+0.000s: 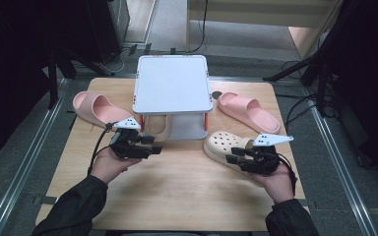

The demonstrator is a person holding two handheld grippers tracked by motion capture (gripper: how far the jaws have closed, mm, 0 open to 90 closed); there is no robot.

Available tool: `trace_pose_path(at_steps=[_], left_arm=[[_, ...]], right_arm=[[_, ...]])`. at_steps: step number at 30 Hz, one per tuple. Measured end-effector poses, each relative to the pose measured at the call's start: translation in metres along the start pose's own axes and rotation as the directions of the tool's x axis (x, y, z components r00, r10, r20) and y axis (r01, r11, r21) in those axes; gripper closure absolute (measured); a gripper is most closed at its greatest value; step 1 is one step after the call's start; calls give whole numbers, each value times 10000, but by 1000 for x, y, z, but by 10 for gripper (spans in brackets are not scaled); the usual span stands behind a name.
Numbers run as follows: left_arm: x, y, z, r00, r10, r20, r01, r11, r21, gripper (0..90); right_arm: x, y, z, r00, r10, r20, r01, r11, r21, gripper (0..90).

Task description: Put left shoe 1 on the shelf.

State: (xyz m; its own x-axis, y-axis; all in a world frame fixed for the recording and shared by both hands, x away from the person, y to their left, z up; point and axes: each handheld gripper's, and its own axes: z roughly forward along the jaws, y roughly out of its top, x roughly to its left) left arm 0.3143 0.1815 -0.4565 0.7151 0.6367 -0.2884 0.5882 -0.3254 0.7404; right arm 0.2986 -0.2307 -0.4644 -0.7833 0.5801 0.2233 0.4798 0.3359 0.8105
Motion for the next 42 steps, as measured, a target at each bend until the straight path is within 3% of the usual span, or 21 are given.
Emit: trace_pose_path(at_steps=[4, 7, 12, 18, 21, 22, 27, 30, 32, 36, 37, 42], left_arm=[[3, 2, 4, 9999, 58, 117, -60, 9999, 132, 445], [3, 2, 4, 9993, 366, 71, -365, 9992, -177, 484], [3, 4, 8, 9994, 271, 214, -265, 9992, -309, 476], [2, 8, 20, 9984, 405, 387, -413, 9990, 192, 472], [0, 8, 21, 9981, 494, 356, -503, 9985, 221, 465], [0, 10, 20, 9985, 438, 316, -444, 9988, 205, 458], [2, 10, 20, 9988, 377, 316, -387, 9988, 296, 450], [4, 9, 20, 9993, 269, 271, -277, 9992, 287, 450], [5, 9, 19, 9994, 251, 256, -257, 9994, 216, 450], [5, 9, 18, 9994, 236, 251, -241, 9995, 189, 456], [4, 9, 18, 9998, 179, 49, -180, 9997, 189, 465], [3, 10, 13, 10000, 87, -33, -87, 10000, 15, 471]], right_arm=[[-3, -6, -8, 9994, 218, 267, -219, 9998, 19, 588], [-4, -11, -18, 9986, 406, 341, -398, 9989, -234, 570], [-3, -16, -27, 9952, 502, 843, -484, 9986, -236, 561], [-10, -24, -31, 9876, 760, 1374, -738, 9971, -205, 548], [-13, -25, -28, 9847, 944, 1468, -929, 9955, -171, 549], [-16, -25, -21, 9846, 1131, 1330, -1126, 9936, -120, 553], [-25, -23, -6, 9896, 1094, 934, -1120, 9934, 234, 592], [-33, -21, 3, 9922, 1039, 684, -1076, 9928, 528, 716], [-38, -19, 6, 9945, 1026, 221, -1039, 9923, 675, 771], [-37, -14, 8, 9958, 879, 273, -899, 9921, 870, 781], [-35, -12, 7, 9960, 826, 348, -854, 9923, 894, 782], [-30, -6, 5, 9946, 1022, 150, -1031, 9912, 827, 782]])
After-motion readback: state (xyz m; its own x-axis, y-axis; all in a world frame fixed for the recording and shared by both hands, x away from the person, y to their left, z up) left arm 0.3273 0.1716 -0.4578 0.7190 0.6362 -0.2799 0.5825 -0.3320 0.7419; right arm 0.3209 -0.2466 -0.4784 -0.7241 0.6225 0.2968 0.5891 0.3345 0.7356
